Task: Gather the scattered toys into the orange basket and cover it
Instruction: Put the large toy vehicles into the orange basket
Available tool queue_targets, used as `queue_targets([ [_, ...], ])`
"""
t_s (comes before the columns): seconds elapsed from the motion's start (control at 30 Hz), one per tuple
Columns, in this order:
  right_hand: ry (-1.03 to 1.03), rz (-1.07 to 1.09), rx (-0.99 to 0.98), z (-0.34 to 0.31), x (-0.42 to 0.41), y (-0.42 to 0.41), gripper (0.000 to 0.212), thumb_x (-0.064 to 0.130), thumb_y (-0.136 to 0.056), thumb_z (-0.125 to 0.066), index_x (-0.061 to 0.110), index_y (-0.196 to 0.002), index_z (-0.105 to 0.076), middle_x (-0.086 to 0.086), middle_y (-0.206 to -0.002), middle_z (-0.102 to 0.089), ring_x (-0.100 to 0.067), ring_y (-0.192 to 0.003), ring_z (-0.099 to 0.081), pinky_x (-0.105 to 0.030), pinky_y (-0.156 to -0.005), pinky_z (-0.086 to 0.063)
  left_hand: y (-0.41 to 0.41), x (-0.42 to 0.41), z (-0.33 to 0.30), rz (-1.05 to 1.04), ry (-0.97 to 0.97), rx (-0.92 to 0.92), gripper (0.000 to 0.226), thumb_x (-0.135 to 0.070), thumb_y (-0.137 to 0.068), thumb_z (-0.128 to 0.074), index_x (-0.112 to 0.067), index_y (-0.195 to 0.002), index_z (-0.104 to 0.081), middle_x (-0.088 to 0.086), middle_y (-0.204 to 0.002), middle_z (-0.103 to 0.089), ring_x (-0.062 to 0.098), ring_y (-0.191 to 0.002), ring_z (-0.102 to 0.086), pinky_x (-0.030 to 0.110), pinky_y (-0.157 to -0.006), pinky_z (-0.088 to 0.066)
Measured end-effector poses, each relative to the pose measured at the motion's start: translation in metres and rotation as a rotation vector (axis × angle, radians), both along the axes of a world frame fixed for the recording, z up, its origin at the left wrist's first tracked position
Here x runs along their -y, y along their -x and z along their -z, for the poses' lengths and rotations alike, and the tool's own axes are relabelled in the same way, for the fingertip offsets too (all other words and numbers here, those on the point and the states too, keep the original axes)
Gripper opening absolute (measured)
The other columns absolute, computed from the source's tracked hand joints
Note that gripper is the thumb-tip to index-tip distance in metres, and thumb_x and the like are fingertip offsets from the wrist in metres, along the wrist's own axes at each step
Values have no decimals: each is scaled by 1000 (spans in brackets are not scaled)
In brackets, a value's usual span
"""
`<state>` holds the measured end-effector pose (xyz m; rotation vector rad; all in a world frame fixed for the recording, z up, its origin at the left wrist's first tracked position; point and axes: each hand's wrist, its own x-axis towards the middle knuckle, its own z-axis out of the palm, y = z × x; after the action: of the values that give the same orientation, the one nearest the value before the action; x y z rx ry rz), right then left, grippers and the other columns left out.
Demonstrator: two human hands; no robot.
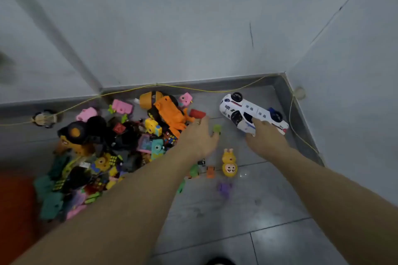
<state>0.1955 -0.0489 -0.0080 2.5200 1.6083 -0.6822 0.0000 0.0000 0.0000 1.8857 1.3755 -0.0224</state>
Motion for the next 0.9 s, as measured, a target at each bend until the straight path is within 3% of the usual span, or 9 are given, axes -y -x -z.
queue_targets([
  [0.17,-14,25,41,60,-18,-35,52,36,-93,-51,15,-140,-42,-15,-135,-46,-35,-122,-45,-44,-97,-42,-50,-12,58,-123,190,139,58,-31,-99,-50,-12,-149,-29,14,-146,-45,29,-130,-46,31,-98,-39],
  [0.27,-60,-15,134,78,-27,-36,48,33,-90,-52,18,-136,-45,-15,-133,-42,-34,-120,-42,-45,-96,-41,-67,-12,78,-177,247,189,57,-30,-97,-54,-14,-148,-33,11,-146,-45,28,-132,-45,31,-102,-38],
  [0.4,-68,-22,199,93,-28,-25,40,31,-87,-54,15,-123,-52,-13,-123,-54,-34,-115,-49,-43,-94,-39,-70,-11,97,-215,303,212,67,-34,-95,-55,-17,-153,-25,11,-152,-39,27,-136,-41,36,-109,-37],
  [0.57,-86,15,286,95,-30,-19,22,37,-85,-53,19,-98,-54,-6,-97,-68,-28,-95,-61,-39,-89,-33,-59,-17,96,-239,335,283,66,-34,-95,-56,-19,-152,-26,8,-150,-39,21,-124,-48,32,-100,-42],
  [0.63,-118,-10,339,90,-30,-16,35,48,-83,-54,18,-101,-55,-6,-96,-68,-28,-94,-61,-40,-89,-34,-52,-19,91,-268,357,330,62,-34,-95,-56,-21,-149,-31,6,-145,-44,19,-115,-50,30,-93,-42],
  [0.77,-223,126,256,57,-29,-1,66,75,-78,-47,16,-103,-61,-8,-100,-65,-29,-96,-60,-41,-88,-37,-30,-17,63,-352,384,413,60,-33,-92,-61,-20,-146,-37,0,-131,-57,15,-112,-56,28,-90,-45],
  [0.87,-264,148,194,17,-23,23,69,76,-83,-35,13,-100,-60,-11,-100,-65,-32,-95,-59,-43,-89,-36,-3,-12,23,-399,413,477,44,-33,-94,-60,-17,-132,-43,-7,-107,-59,6,-92,-57,23,-76,-46],
  [0.9,-282,147,179,1,-22,32,70,76,-84,-31,13,-99,-59,-12,-100,-66,-33,-94,-59,-45,-90,-36,7,-8,5,-419,416,498,44,-37,-94,-60,-19,-130,-42,-5,-112,-59,9,-96,-57,24,-77,-45],
])
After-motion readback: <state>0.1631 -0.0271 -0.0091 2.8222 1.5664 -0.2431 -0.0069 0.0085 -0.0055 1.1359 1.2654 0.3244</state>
